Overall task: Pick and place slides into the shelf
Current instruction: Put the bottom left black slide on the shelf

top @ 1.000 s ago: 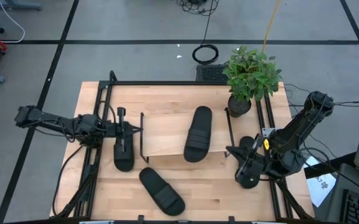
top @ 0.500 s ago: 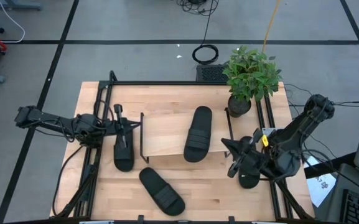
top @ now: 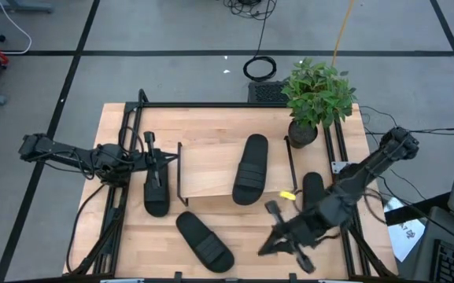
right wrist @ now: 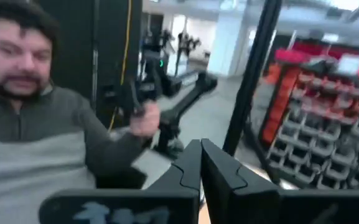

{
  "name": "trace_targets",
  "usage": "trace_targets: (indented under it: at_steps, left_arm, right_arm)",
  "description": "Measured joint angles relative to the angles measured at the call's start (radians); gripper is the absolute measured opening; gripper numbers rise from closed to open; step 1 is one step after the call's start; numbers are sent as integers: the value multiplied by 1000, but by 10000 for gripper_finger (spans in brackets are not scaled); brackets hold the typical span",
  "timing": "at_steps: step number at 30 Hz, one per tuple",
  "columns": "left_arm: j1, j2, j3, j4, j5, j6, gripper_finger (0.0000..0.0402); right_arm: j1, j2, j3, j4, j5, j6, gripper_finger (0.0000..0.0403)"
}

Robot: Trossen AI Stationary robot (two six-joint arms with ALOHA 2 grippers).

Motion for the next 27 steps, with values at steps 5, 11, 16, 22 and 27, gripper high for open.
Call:
trace_targets:
  at_steps: [5,11,16,22,27]
  left_arm:
    - [0,0,0,-11,0,-12,7]
    - [0,0,0,-41,0,-14,7]
    - [0,0,1,-48,0,-4,10]
    - [0,0,1,-39,0,24,3]
    - [0,0,1,-31,-2,13,16]
  right_arm:
    - [-143,55,-2,10,-68,33,0]
    - [-227,48,-2,35,-27,-95,0]
    - [-158,10,-1,-64,518,-391,0]
    - [-95,26,-2,-131,762,-386,0]
    - [-91,54,-2,-266,737,-288,0]
